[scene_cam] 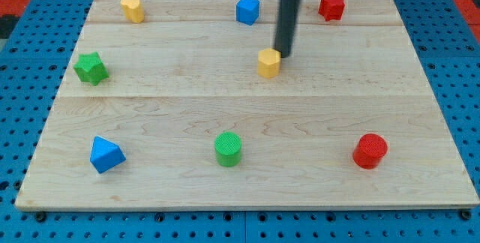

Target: Move the hexagon towards the center

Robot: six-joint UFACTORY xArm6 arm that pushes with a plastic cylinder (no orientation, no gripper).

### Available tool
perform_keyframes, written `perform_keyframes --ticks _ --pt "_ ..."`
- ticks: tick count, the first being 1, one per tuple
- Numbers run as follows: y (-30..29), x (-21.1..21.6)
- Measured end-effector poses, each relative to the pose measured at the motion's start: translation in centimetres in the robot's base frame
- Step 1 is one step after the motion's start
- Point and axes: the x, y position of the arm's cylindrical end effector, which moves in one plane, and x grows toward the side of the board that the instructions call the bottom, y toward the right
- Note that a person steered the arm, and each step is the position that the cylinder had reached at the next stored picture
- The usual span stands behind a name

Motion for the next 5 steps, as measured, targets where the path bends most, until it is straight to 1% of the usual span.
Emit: perform_keyframes --ticks 1,2,3,4,5 --pt "-3.2 0.9" --pt "-0.7 0.9" --pt "-4.4 2.0" --pt "-6.8 9.7" --pt "-9.2 15.3"
